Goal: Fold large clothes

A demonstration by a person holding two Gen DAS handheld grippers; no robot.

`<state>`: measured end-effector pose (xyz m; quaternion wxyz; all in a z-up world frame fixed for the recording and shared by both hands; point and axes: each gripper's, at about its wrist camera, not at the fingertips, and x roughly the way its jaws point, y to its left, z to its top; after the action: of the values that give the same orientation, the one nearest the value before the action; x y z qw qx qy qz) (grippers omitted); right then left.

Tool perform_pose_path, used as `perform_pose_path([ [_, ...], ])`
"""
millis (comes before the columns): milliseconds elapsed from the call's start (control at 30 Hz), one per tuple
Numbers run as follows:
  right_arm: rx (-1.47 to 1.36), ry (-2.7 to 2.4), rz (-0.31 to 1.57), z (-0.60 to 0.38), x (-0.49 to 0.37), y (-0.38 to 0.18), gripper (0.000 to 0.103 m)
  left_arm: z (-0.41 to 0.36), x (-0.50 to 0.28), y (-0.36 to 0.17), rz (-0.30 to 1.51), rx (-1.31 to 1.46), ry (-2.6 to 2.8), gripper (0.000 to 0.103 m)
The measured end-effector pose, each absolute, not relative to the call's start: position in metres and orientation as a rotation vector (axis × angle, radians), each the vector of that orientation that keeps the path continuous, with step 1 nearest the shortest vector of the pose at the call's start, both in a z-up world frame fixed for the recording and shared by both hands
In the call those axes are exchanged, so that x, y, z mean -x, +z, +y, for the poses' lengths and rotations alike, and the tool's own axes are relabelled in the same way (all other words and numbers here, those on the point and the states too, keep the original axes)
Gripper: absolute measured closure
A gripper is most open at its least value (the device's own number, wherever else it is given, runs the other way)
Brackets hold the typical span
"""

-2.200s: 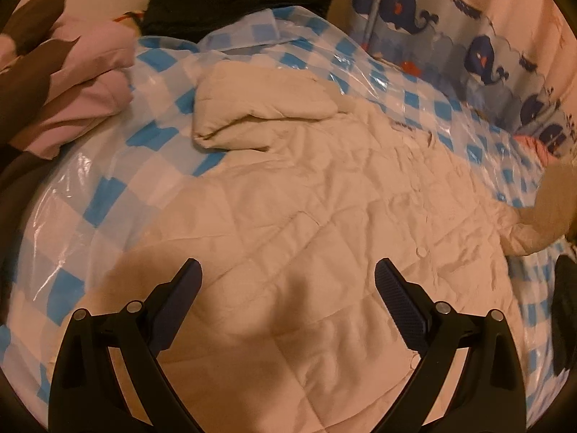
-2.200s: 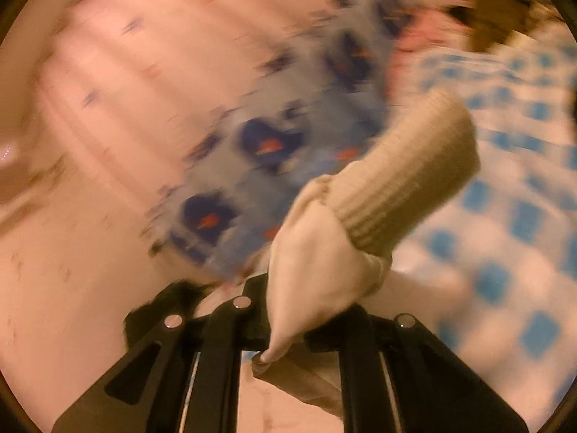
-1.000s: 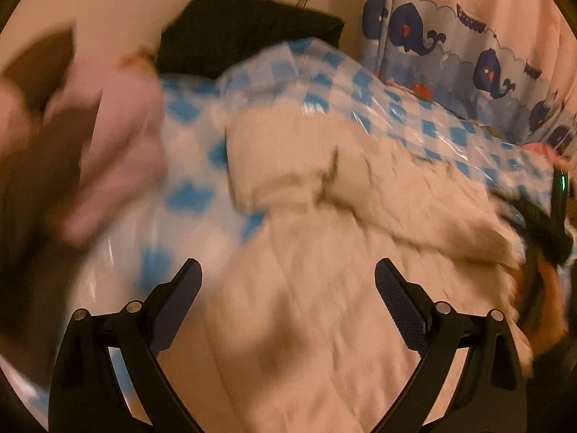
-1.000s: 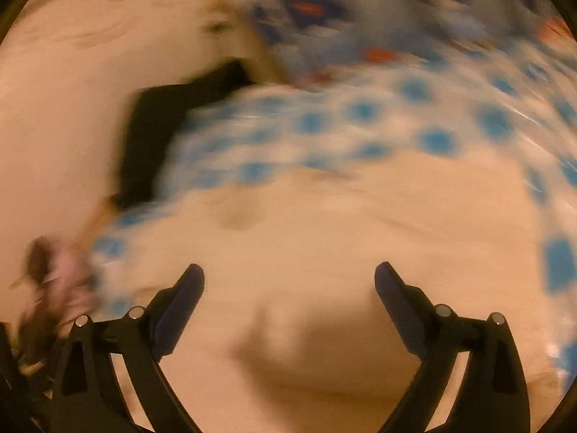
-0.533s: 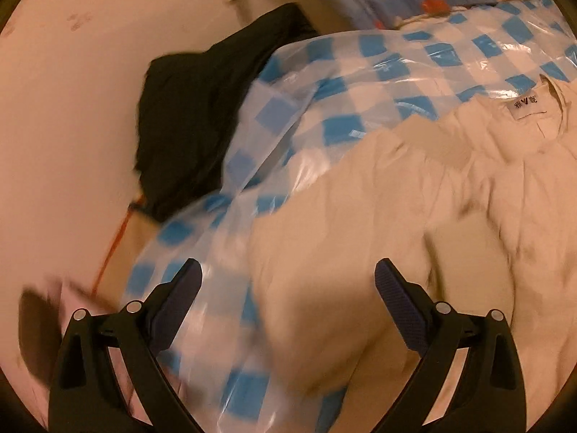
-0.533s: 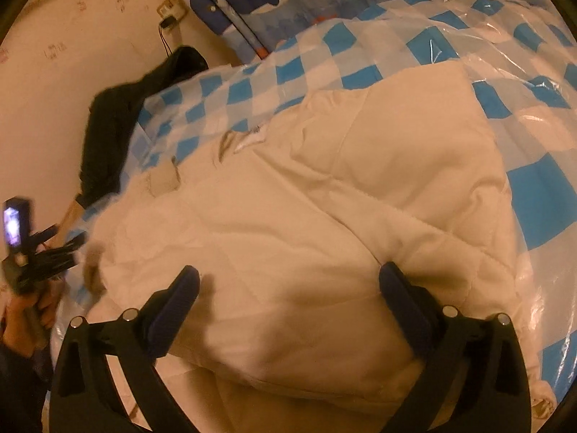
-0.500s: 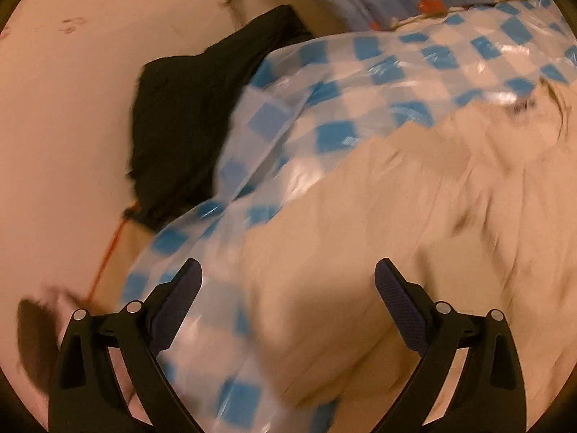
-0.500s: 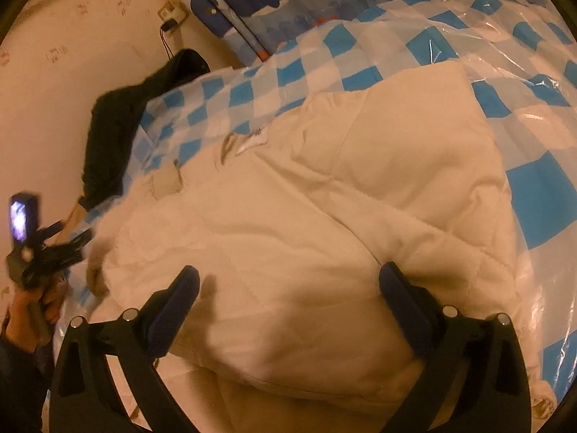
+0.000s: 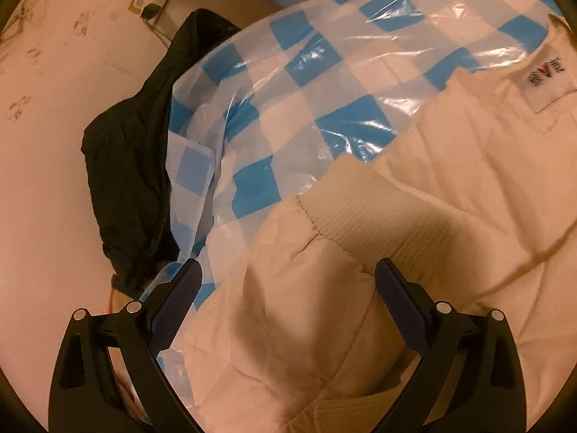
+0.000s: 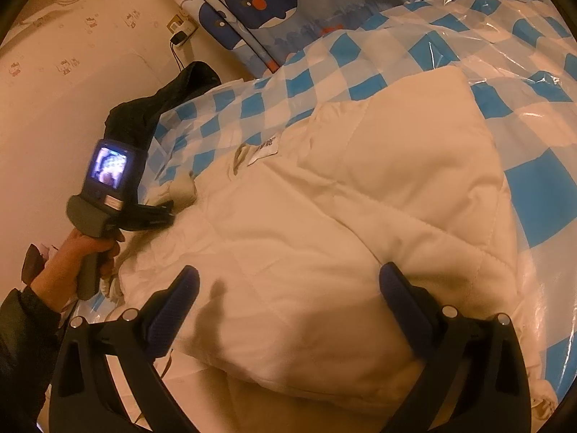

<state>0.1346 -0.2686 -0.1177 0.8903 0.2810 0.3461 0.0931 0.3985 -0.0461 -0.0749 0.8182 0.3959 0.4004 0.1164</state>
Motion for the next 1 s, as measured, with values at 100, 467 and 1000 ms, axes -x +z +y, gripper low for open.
perform_pose_path([
  [100,-0.583,0.193,0.719,-0.268,-0.135,-0.118,0.007,-0.031,-0.401,-0.069,0.885,-0.726,0.217,0.009],
  [467,-0.584,0.193,0.717,-0.268,-0.135,-0.118,0.007,0.032,-0.394,-0.040,0.937,-0.354,0.098,0.095],
  [1000,-0.589,0.208,0.695,-0.272,-0.135,-0.118,0.007,0.173,-0.306,0.159,0.519,0.206,-0.130,0.095],
])
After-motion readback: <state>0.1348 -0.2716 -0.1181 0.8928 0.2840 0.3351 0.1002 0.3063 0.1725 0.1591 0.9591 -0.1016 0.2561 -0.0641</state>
